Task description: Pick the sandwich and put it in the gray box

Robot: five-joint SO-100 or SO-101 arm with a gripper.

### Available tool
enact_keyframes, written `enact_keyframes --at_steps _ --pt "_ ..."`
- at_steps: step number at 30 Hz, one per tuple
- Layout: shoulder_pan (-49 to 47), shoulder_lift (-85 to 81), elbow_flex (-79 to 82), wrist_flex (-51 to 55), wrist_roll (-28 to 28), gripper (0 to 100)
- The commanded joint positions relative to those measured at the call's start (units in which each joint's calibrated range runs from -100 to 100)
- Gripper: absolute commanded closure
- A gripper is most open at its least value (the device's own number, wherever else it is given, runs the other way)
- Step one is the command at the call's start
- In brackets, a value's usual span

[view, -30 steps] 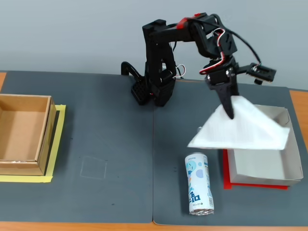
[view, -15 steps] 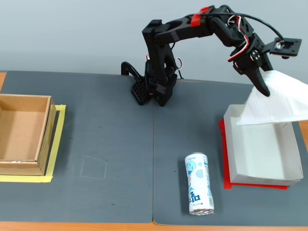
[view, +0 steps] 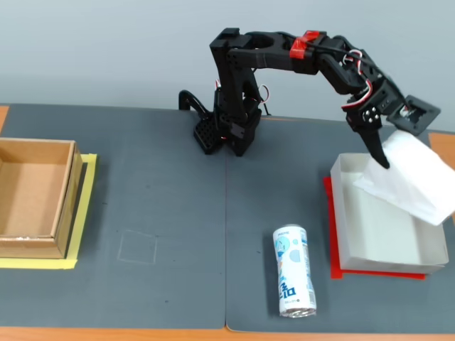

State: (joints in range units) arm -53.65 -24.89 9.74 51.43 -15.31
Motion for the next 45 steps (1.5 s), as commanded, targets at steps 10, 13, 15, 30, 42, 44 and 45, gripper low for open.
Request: enact_keyframes --at_steps 10,13,15,30,42,44,45 --pt "-0.5 -0.4 9.5 -14.3 -8.7 78" --pt "-1.1 -0.4 10.1 -14.2 -10.3 78" --pt "-1.2 -0.4 10.7 -14.3 -11.1 78" --pt "-0.8 -0.4 11.0 -14.1 -11.8 77" --pt "-0.9 -0.5 11.0 -14.0 -9.9 59" --pt "-0.6 -0.6 11.0 -14.0 -9.9 59" --pt "-0.6 -0.8 10.9 -14.0 -9.8 59"
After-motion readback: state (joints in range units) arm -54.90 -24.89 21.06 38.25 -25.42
